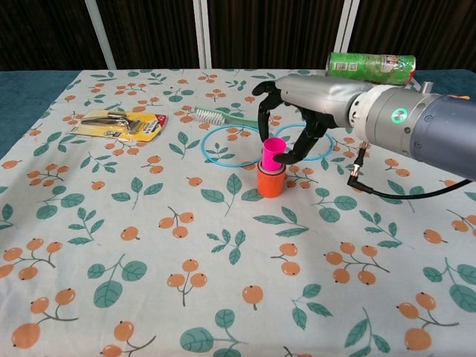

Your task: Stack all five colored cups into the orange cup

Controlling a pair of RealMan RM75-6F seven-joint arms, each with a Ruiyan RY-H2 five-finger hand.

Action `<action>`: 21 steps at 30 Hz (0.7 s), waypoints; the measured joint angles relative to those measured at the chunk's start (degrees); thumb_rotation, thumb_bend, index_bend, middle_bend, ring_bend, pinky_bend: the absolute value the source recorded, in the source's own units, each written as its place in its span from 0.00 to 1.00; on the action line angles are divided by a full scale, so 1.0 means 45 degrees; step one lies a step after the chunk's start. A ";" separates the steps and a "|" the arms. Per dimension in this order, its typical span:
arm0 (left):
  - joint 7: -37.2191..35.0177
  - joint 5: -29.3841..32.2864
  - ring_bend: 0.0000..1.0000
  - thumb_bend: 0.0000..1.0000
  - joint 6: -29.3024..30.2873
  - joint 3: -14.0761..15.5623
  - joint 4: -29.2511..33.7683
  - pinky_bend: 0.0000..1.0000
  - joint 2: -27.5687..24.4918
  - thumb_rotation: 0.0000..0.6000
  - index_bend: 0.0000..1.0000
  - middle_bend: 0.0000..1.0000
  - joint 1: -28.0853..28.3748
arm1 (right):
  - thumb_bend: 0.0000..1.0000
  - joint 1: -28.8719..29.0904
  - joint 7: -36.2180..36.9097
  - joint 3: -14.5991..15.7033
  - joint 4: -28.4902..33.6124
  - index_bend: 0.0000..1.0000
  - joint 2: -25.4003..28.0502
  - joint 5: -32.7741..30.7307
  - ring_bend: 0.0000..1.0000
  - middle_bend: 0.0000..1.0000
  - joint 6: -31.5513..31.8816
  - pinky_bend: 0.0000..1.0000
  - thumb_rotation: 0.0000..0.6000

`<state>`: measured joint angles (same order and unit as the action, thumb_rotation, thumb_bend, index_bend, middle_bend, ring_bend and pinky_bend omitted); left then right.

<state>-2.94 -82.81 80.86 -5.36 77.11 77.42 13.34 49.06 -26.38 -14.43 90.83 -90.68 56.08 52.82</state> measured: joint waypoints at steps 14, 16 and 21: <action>0.1445 0.0810 0.00 0.16 -0.0380 0.0047 0.1374 0.00 -0.0579 1.00 0.07 0.00 -0.0228 | 0.37 -0.0110 -0.0941 0.0190 0.1032 0.02 0.0943 -0.0660 0.00 0.00 0.1159 0.09 1.00; 0.1562 0.0909 0.00 0.16 -0.0371 0.0036 0.1608 0.00 -0.0697 1.00 0.07 0.00 -0.0286 | 0.37 -0.0287 -0.0968 0.0204 0.1289 0.02 0.1274 -0.0351 0.00 0.00 0.1605 0.09 1.00; 0.1807 0.1349 0.00 0.16 -0.0518 -0.0001 0.2046 0.00 -0.0887 1.00 0.07 0.00 -0.0382 | 0.37 -0.1096 -0.0678 0.0560 0.2104 0.02 0.2569 0.1055 0.00 0.00 0.2568 0.09 1.00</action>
<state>5.19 -76.74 78.53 -5.37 86.31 73.43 11.62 44.13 -29.43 -11.91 100.30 -79.12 60.83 64.37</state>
